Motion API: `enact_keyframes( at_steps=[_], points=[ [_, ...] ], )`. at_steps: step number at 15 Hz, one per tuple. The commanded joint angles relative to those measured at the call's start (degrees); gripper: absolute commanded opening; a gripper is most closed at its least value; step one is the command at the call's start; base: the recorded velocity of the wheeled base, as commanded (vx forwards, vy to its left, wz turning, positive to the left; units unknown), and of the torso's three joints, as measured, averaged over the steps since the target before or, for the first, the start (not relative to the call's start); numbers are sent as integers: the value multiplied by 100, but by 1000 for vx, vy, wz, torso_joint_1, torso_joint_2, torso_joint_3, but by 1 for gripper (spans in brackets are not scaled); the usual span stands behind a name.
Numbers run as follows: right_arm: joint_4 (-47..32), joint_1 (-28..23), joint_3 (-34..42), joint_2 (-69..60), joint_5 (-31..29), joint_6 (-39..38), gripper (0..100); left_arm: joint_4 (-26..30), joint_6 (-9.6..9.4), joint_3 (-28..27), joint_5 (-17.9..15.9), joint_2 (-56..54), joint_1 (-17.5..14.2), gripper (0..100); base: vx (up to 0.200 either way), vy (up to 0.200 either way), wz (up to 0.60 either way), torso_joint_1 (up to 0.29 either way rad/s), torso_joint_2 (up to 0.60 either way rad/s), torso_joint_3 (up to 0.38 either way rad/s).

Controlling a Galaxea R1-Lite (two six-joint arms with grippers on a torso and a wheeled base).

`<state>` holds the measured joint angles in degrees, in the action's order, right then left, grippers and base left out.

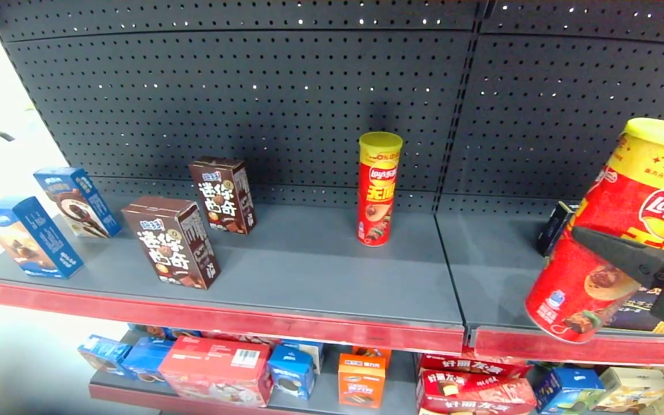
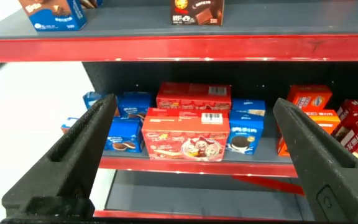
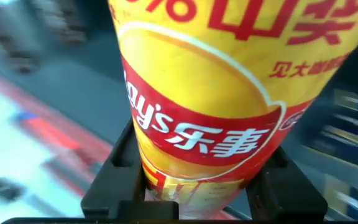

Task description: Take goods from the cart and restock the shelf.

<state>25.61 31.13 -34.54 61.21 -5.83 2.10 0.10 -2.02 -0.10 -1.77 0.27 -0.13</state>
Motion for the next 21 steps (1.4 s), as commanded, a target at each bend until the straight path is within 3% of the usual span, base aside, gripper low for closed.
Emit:
enact_keyframes(
  at_steps=[1,3,5,9,11,13,14,15,16,17,18,19,20,21],
  points=[
    [251,-134,-18,550,477,-131,0,-1,0,1,1,0,-4,100,0,0,0,0,0,0],
    [919,-406,-176,1069,1172,-87,0,-1,0,1,1,0,-4,100,0,0,0,0,0,0],
    [1297,-494,-440,1394,1391,-78,0,-1,0,1,1,0,-4,100,0,0,0,0,0,0],
    [1324,-380,-414,1561,1365,-78,0,-1,0,1,1,0,-4,100,0,0,0,0,0,0],
    [1376,-345,-53,1596,1330,-69,0,-1,0,1,1,0,-4,100,0,0,0,0,0,0],
    [1376,-433,-18,1552,1057,-69,0,-10,-193,1,-61,0,-4,100,0,0,0,0,0,0],
    [1376,-442,-36,1552,908,-60,0,-10,-193,1,-52,0,-4,100,0,0,0,0,0,0],
    [1367,-442,-53,1561,794,45,0,-10,-149,1,-34,0,-4,100,0,0,0,0,0,0],
    [1367,-450,-44,1570,802,195,0,-1,62,1,-8,8,5,100,0,0,0,0,0,0],
    [1350,-450,-27,1570,785,221,0,8,-79,-8,-69,52,31,100,0,0,0,0,0,0],
    [1341,-433,-9,1578,767,230,0,8,-96,-17,-96,123,66,100,0,0,0,0,0,0],
    [1341,-406,8,1578,767,300,0,-62,-17,-105,-148,395,251,100,0,0,0,0,0,0],
    [1341,-433,17,1578,758,467,0,-361,853,-1388,-395,1661,857,100,0,0,0,0,0,0],
    [1341,-424,52,1534,644,485,0,-449,976,-1440,-377,2135,769,100,0,0,0,0,0,0]
  ],
)
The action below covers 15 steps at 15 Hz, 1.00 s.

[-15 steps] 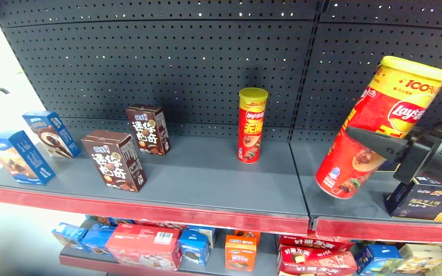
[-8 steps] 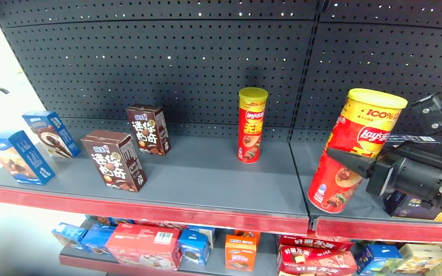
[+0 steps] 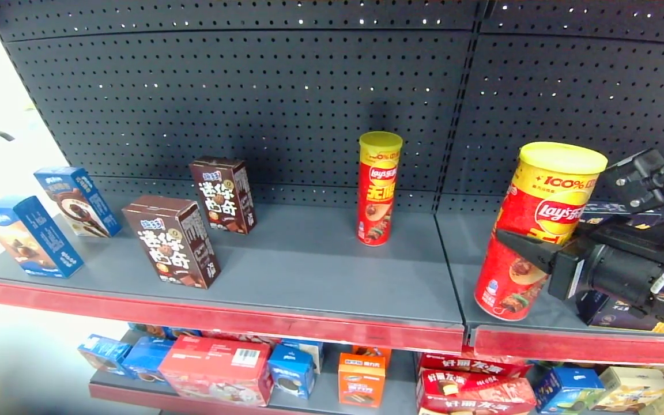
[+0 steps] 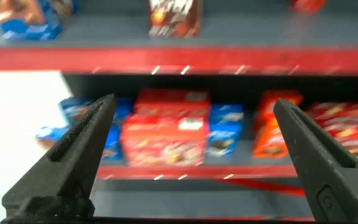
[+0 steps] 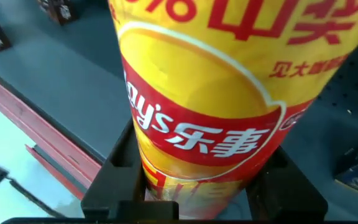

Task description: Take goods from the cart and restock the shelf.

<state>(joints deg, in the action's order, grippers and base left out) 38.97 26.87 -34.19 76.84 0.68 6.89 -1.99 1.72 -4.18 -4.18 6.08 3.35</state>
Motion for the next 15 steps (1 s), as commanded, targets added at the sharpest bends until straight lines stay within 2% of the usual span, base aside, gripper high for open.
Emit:
enact_keyframes(
  at_steps=[1,3,6,10,15],
  points=[
    [23,55,-52,-46,-323,6,0,-355,443,-1050,-197,1809,473,100,0,0,0,0,0,0],
    [23,91,-149,-37,-833,23,0,-373,443,-971,-364,1976,579,100,0,0,0,0,0,0],
    [31,249,-228,-72,-1343,14,0,-373,417,-1146,-786,2125,359,100,0,0,0,0,0,0],
    [31,266,-254,-169,-1334,14,0,-320,408,-1173,-786,2081,359,100,0,0,-600,-1,2,2],
    [31,416,-298,-222,-1404,23,0,-285,408,-1120,-768,2037,359,100,0,0,0,0,0,0]
  ],
)
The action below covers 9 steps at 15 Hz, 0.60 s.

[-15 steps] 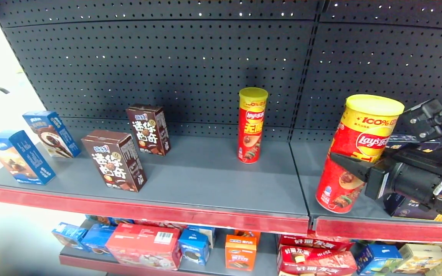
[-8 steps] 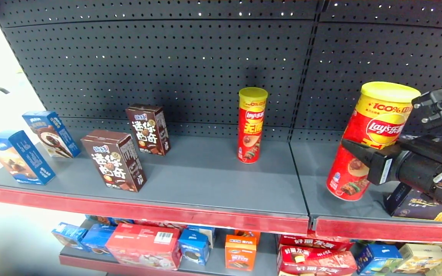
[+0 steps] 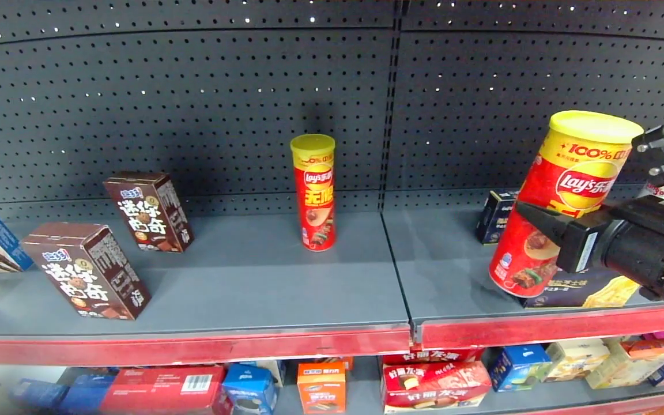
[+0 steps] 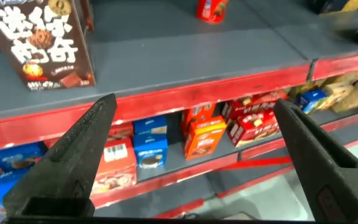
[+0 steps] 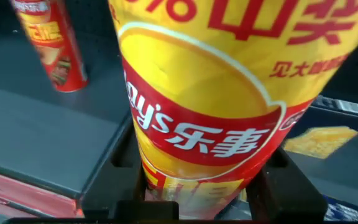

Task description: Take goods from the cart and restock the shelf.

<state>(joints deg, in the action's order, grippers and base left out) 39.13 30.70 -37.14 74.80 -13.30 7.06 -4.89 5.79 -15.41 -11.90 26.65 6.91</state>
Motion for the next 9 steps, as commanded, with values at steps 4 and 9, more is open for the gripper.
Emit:
enact_keyframes(
  at_steps=[4,9],
  points=[
    [51,77,-12,-18,29,-20,0,-3,-78,179,21,-151,3,100,0,0,0,0,0,0],
    [437,59,-65,26,1515,-38,0,-74,-720,372,276,-169,12,100,0,0,0,0,0,0]
  ],
)
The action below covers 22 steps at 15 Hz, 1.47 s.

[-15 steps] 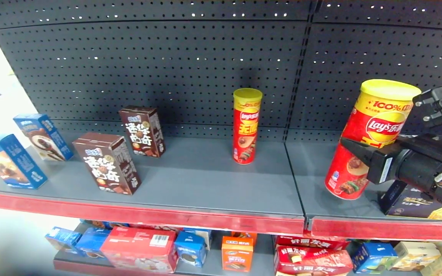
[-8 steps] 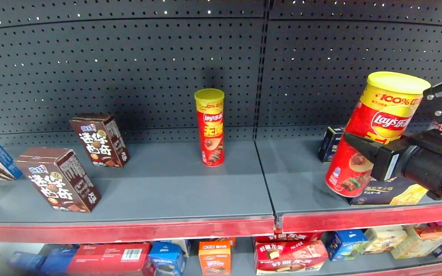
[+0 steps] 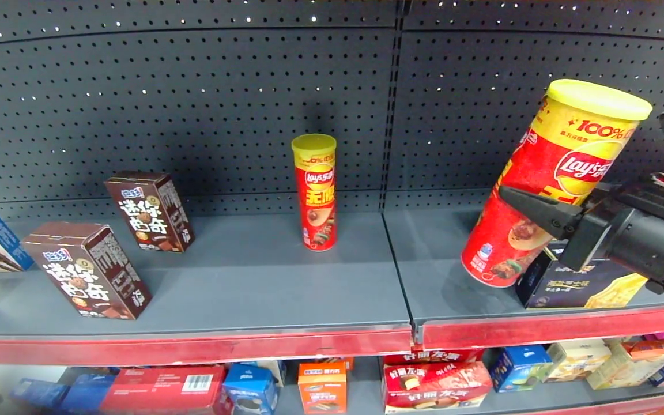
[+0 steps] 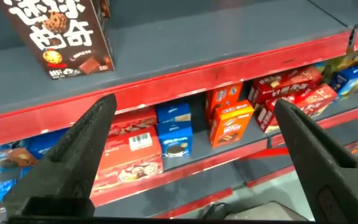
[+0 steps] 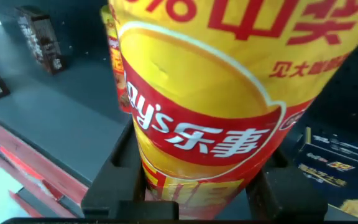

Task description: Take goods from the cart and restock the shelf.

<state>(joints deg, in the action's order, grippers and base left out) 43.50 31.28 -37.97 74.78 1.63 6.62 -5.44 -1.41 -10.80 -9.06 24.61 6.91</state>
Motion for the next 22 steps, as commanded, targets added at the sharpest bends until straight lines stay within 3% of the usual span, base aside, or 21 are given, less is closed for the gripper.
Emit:
enact_keyframes(
  at_steps=[1,3,4,5,9,10,15,17,22],
  points=[
    [1,1,36,63,39,6,0,-28,1,-265,-79,281,65,100,0,0,0,0,0,0],
    [1,10,27,142,48,-3,0,-168,133,-599,-298,835,311,100,0,0,0,0,0,0],
    [-8,1,0,204,56,-3,0,-581,405,-941,-360,1467,610,100,0,0,0,0,0,0],
    [-17,1,-26,230,48,-3,0,-880,484,-1214,-360,2012,733,100,0,0,0,0,0,0],
    [-43,1,53,204,12,6,0,-2005,484,-2049,-413,3735,794,100,0,0,0,0,0,0],
    [-43,-17,62,204,12,6,0,-2278,493,-2427,-738,4148,917,100,0,0,0,0,0,0],
    [-43,-34,80,151,4,-3,0,-2313,449,-3235,-905,5220,935,100,0,0,0,0,0,0],
    [-34,-34,71,151,12,6,0,-2313,458,-3525,-1125,5651,926,100,0,0,0,0,0,0],
    [-25,-34,44,116,12,6,0,-2910,467,-4000,-1160,6671,864,100,0,0,0,0,0,0]
  ],
)
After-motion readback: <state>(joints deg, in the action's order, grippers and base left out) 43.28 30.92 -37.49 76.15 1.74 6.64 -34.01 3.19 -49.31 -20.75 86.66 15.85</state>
